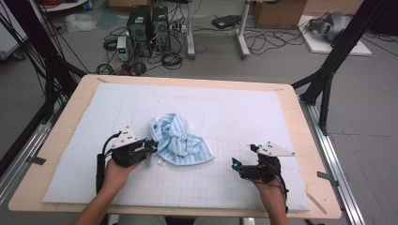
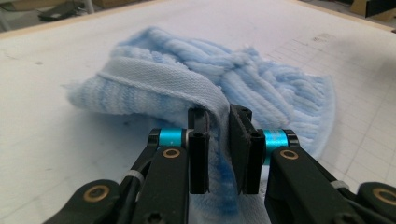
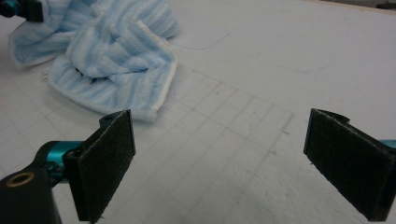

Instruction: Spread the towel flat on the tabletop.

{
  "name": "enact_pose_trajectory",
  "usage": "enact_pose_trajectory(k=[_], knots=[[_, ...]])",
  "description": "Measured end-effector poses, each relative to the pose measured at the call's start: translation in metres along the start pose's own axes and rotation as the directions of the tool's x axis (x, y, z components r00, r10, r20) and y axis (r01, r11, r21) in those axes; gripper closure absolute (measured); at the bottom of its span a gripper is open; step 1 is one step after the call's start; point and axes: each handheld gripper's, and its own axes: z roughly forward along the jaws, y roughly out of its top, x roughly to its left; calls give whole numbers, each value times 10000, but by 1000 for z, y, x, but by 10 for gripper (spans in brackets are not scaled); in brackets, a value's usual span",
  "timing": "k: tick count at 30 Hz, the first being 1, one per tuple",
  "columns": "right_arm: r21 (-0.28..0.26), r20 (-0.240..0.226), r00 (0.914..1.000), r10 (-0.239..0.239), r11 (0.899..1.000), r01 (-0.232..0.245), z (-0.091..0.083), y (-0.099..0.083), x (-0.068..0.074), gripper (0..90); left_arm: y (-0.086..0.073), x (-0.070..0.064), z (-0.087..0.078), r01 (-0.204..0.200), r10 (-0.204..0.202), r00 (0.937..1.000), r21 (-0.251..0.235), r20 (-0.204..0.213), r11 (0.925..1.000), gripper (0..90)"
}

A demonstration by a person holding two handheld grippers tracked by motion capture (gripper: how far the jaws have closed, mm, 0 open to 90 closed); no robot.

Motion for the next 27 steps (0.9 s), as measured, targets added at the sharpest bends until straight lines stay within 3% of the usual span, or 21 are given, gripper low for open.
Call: enact_pose_trajectory(k=[7,8,11,19,25,26,27], knots=[[244,-681,9970,-358,9990,376,17,9,15,97,2,15,-15,171,-183,9994,-431,-280,9989,797],[164,-1065,9930,-507,9985,528,22,14,19,177,2,17,-17,173,-189,9993,-492,-322,9986,805],[232,-1148,9921,-498,9983,528,27,18,23,179,3,23,-21,225,-253,9987,-620,-448,9978,805],[830,-1967,9744,-1088,9884,1271,73,34,47,400,6,39,-32,257,-335,9963,-973,-793,9949,819],[1582,-2014,9704,-1329,9733,1661,104,39,61,475,4,45,-35,297,-394,9952,-1076,-893,9937,822],[1825,-2046,9696,-1342,9680,1725,110,39,64,500,4,45,-35,306,-398,9955,-1061,-857,9939,822],[2226,-1941,9693,-1512,9555,1936,116,37,67,549,4,46,-35,279,-370,9955,-1039,-870,9942,822]])
